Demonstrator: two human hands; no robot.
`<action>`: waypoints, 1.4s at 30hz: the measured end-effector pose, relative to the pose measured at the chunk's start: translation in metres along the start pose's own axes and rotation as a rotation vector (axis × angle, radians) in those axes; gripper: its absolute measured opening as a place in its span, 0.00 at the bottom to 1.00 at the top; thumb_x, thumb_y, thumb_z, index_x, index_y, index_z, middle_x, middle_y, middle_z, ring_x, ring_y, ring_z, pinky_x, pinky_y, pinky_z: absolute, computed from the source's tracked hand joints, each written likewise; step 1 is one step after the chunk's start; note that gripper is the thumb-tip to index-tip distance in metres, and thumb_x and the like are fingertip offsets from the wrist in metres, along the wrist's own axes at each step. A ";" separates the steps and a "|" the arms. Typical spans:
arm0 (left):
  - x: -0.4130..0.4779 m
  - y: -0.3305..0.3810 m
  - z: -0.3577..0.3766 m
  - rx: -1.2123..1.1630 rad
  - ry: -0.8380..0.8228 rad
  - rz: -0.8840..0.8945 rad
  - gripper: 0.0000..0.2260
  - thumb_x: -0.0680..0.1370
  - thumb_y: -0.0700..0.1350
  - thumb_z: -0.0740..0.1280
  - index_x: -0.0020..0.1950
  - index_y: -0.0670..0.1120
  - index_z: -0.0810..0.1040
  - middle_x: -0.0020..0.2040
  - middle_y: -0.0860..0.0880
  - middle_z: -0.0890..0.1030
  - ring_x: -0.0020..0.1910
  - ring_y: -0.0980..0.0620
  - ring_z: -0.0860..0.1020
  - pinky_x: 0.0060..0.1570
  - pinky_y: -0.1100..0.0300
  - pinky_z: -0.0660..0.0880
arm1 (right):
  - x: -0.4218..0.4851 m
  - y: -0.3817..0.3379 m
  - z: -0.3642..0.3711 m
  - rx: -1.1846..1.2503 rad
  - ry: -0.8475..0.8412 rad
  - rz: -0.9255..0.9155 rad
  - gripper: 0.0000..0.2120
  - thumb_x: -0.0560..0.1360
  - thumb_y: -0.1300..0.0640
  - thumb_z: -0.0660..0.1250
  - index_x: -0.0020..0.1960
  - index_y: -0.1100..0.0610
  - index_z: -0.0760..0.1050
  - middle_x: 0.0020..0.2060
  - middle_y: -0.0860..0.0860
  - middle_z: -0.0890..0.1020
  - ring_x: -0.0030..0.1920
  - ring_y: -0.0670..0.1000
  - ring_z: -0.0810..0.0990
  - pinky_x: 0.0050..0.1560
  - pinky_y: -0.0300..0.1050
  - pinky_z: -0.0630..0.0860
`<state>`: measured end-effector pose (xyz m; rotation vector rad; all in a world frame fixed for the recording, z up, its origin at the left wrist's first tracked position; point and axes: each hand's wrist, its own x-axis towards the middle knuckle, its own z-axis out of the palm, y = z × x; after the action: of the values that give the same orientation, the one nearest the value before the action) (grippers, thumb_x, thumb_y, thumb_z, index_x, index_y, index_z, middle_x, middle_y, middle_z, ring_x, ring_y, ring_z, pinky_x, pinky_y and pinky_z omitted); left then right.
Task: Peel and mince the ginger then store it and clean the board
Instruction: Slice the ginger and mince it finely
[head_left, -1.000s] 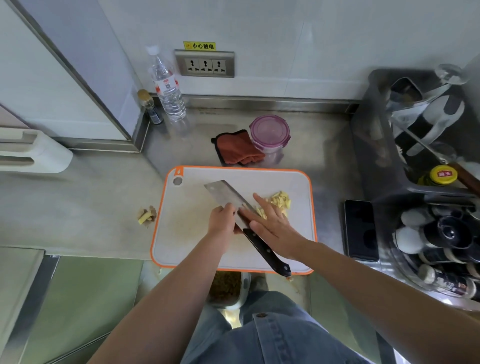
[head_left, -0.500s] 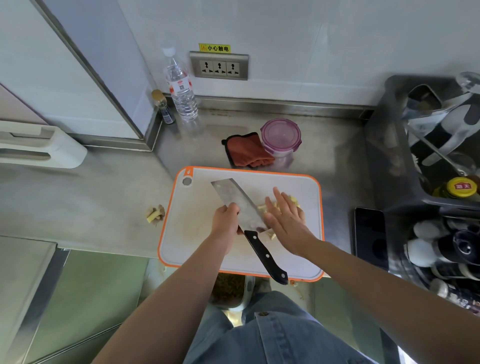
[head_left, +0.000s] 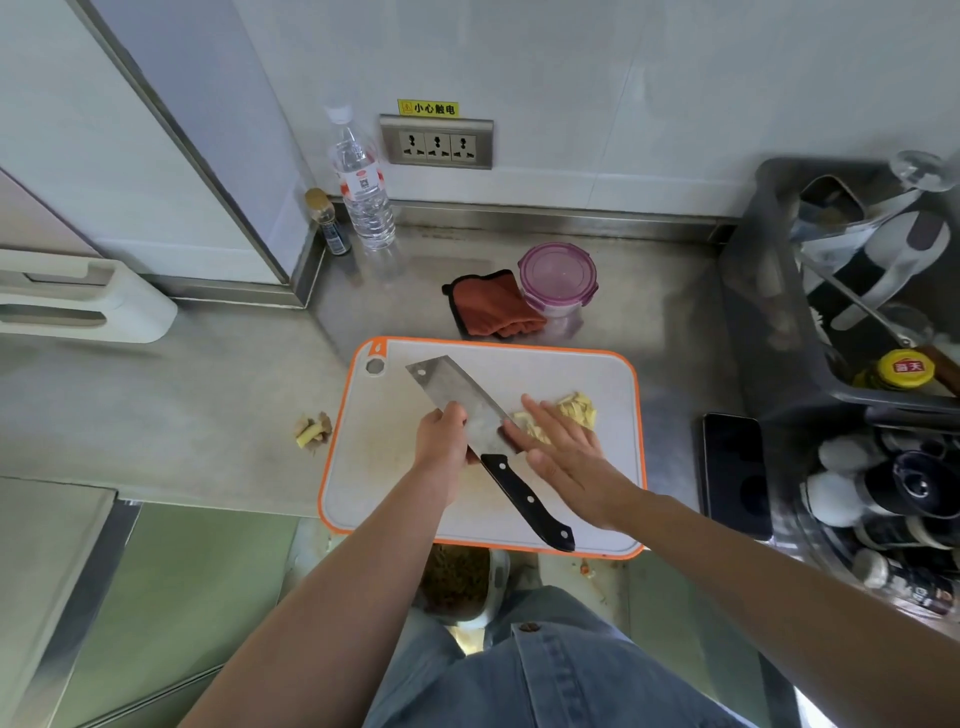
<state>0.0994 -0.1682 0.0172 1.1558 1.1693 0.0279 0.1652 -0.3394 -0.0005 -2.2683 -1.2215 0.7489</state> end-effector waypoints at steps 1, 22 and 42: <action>-0.001 0.000 -0.001 0.001 0.002 0.002 0.09 0.78 0.41 0.55 0.42 0.44 0.74 0.42 0.43 0.78 0.40 0.47 0.77 0.38 0.55 0.77 | -0.001 0.002 0.000 0.015 0.039 0.055 0.28 0.75 0.32 0.34 0.74 0.33 0.48 0.76 0.39 0.40 0.75 0.44 0.37 0.75 0.58 0.43; -0.031 -0.007 -0.012 0.233 -0.016 0.243 0.10 0.78 0.42 0.57 0.37 0.43 0.69 0.35 0.44 0.72 0.35 0.46 0.72 0.34 0.56 0.68 | 0.013 -0.044 -0.012 0.909 0.109 0.539 0.33 0.78 0.36 0.44 0.77 0.53 0.54 0.76 0.46 0.57 0.76 0.48 0.54 0.76 0.48 0.47; -0.013 -0.014 -0.007 0.262 -0.009 0.223 0.11 0.80 0.46 0.57 0.42 0.45 0.74 0.43 0.41 0.82 0.40 0.37 0.83 0.46 0.41 0.80 | -0.007 -0.065 -0.021 0.400 -0.020 0.474 0.29 0.75 0.48 0.68 0.72 0.51 0.61 0.47 0.51 0.74 0.44 0.50 0.75 0.43 0.40 0.69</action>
<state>0.0810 -0.1770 0.0168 1.5137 1.0524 0.0410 0.1362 -0.3153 0.0569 -2.2177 -0.4718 1.0748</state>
